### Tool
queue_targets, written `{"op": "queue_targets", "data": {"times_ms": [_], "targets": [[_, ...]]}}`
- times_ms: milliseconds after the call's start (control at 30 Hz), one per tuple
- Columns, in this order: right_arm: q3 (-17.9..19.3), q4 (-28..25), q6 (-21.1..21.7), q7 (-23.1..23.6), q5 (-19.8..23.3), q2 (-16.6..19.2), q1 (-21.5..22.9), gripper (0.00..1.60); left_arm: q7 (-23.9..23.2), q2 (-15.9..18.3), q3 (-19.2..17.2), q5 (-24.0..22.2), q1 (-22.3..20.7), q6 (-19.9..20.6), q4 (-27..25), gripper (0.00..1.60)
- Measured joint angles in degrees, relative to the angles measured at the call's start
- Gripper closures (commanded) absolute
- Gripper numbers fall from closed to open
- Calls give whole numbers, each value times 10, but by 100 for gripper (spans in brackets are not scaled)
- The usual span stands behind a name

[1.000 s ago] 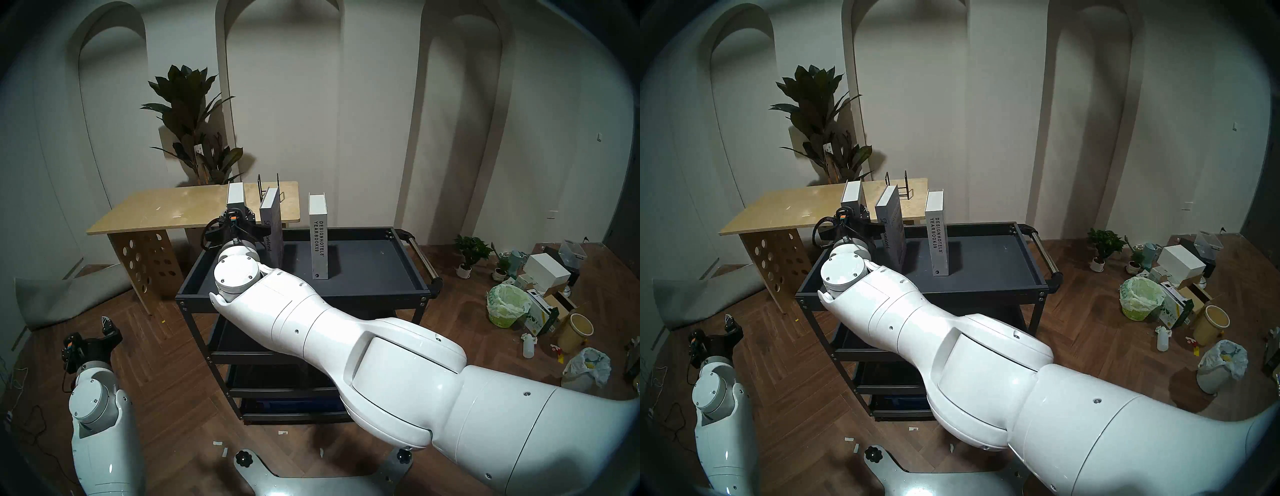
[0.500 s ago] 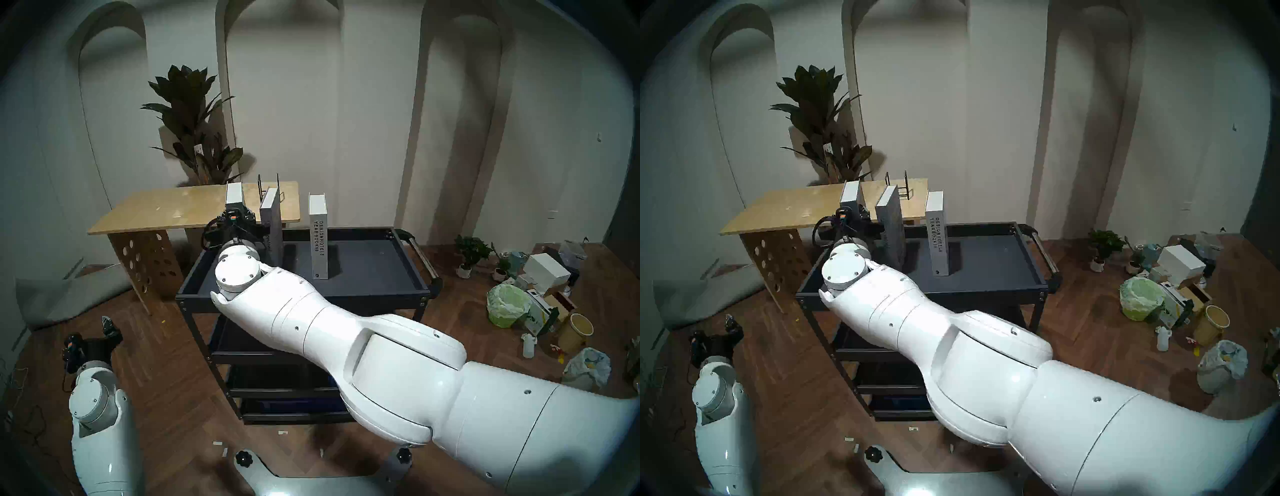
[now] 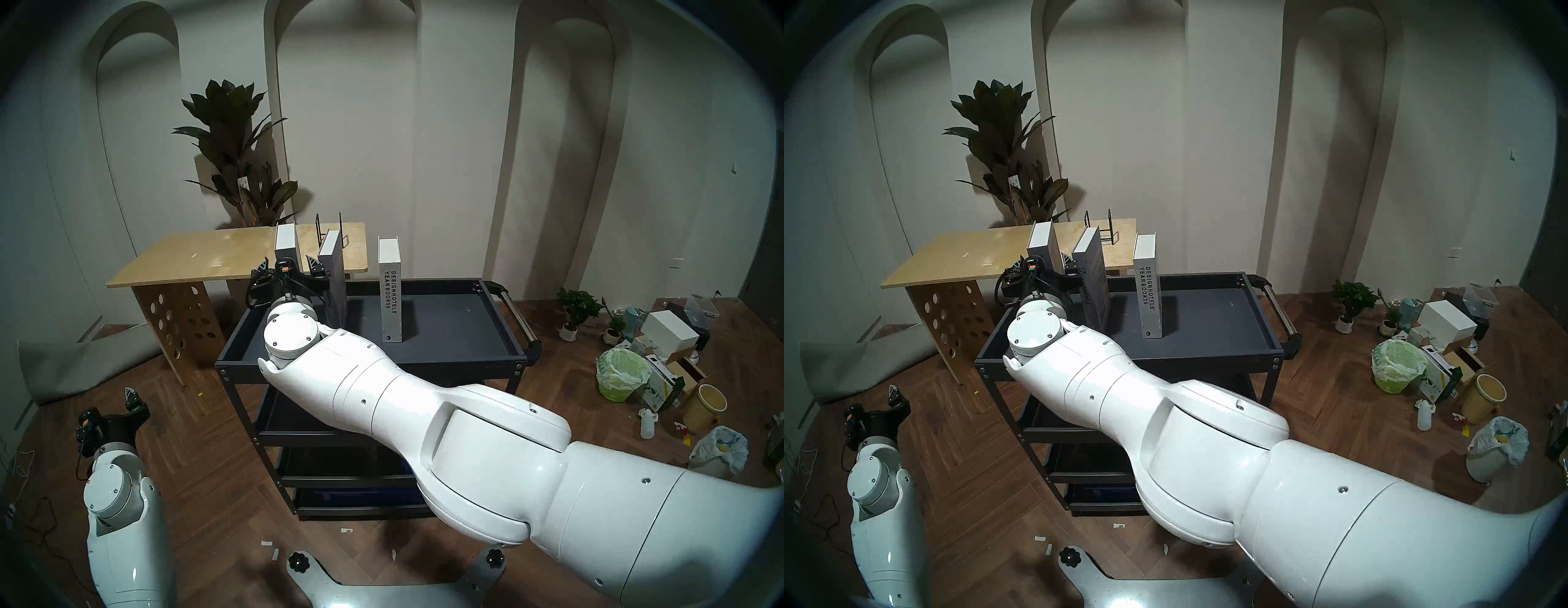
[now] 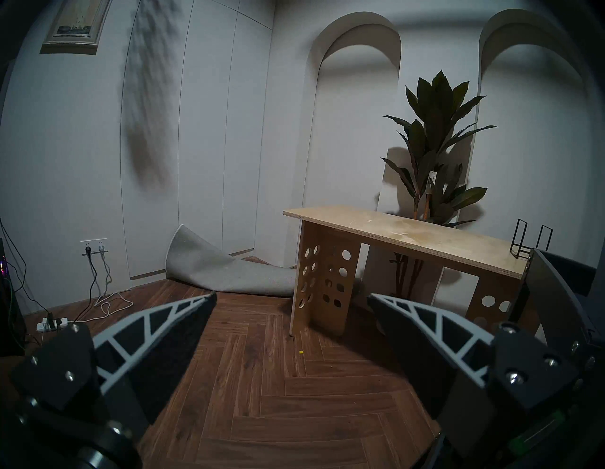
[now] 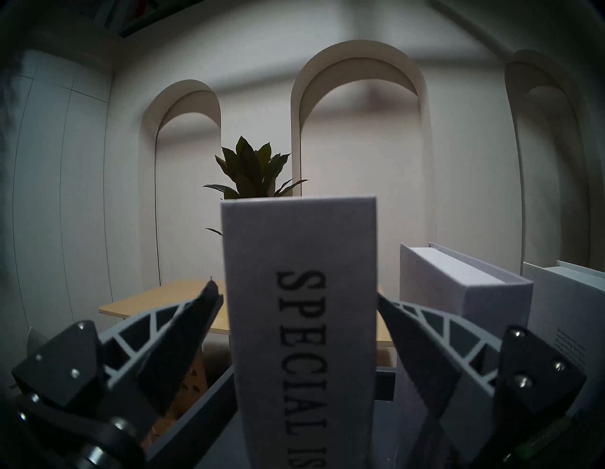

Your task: Sort the books onto the shelf by size, largest to the left

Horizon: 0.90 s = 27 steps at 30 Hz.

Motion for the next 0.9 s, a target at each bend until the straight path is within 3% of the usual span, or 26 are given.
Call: {"op": "queue_targets", "data": {"times_ms": [567,900], "targets": [[-15,-17,-11,-5,23,0,28,0,-9,0,1,-1,-1,0,-2,0],[-7,-45,-35,-31,26,0,70,0,-18,-1,21,1,-1,-3,-11,0]]}}
